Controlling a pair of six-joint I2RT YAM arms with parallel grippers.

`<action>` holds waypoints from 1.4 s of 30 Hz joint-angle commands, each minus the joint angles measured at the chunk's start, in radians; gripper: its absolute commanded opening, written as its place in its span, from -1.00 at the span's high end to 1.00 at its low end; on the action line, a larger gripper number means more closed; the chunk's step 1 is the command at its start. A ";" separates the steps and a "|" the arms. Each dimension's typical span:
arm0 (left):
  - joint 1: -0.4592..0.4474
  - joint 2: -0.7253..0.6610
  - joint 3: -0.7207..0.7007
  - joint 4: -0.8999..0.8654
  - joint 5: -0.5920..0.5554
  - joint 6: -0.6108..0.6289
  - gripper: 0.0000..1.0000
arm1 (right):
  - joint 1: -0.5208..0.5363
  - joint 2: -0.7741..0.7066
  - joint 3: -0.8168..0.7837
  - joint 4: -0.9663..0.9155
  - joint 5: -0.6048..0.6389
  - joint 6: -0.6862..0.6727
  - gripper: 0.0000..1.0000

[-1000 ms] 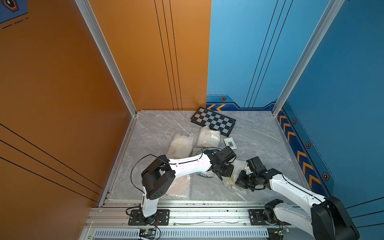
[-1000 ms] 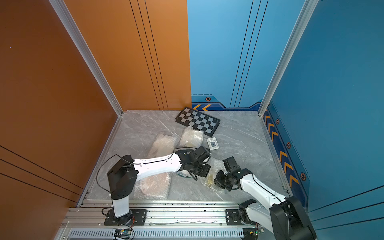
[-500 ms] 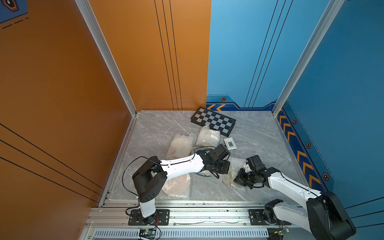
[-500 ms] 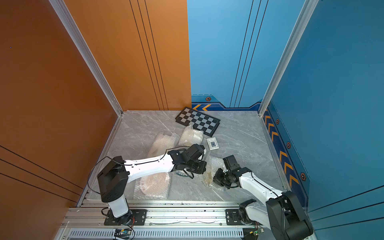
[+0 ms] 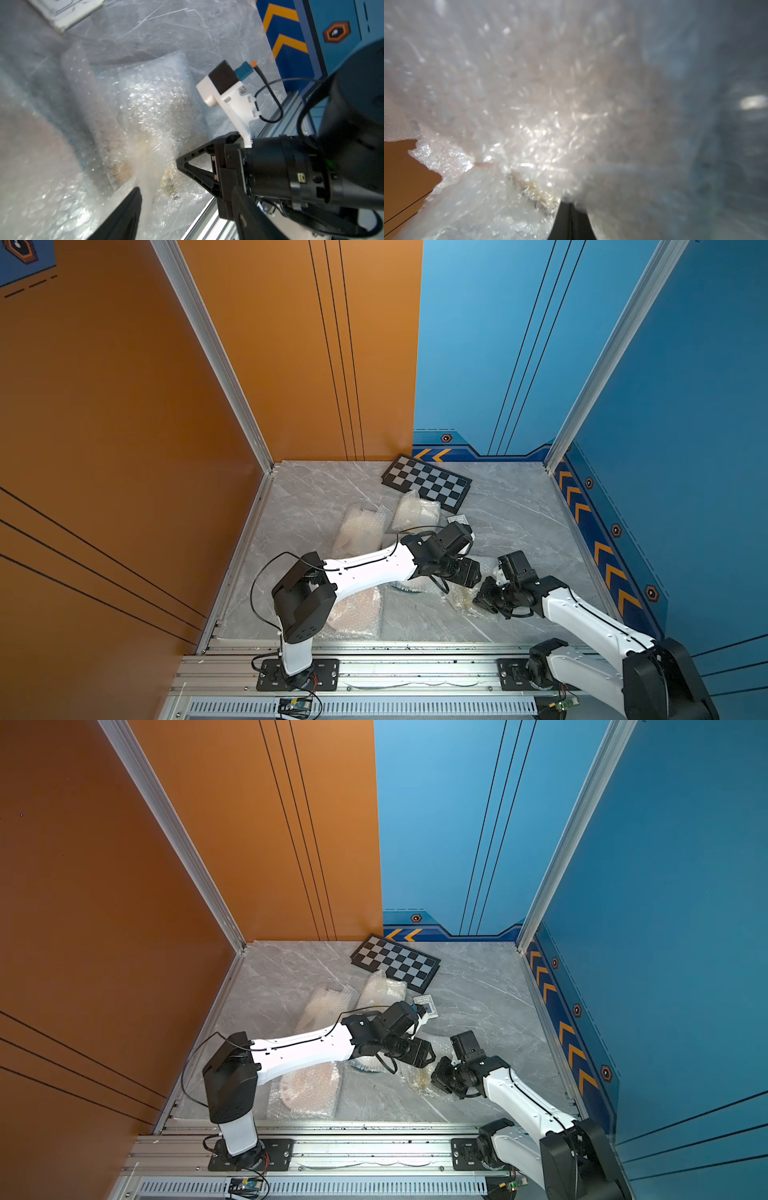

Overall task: Unpack dinner plates from bubble wrap
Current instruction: Unwrap the bubble wrap at the center of the board.

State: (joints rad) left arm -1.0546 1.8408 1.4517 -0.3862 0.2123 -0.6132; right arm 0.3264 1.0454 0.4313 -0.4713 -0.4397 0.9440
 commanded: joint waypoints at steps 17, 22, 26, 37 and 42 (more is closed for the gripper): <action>-0.033 0.169 0.265 -0.390 -0.160 0.498 -0.59 | -0.293 -0.208 0.198 -0.467 0.043 -0.071 0.11; -0.042 0.214 0.304 -0.405 -0.184 0.541 -0.56 | -0.293 -0.152 0.198 -0.426 0.029 -0.076 0.10; -0.063 0.257 0.331 -0.405 -0.222 0.573 -0.52 | -0.286 -0.124 0.185 -0.407 0.012 -0.073 0.10; -0.091 0.357 0.413 -0.405 -0.321 0.630 0.15 | -0.296 -0.076 0.179 -0.351 -0.029 -0.053 0.14; -0.085 0.364 0.409 -0.405 -0.314 0.629 0.75 | -0.243 -0.074 0.143 -0.301 -0.035 0.003 0.37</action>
State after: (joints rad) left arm -1.1419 2.1921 1.8446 -0.7681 -0.0818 0.0074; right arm 0.0540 0.9668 0.6029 -0.8143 -0.4553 0.9077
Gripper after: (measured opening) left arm 0.144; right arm 0.334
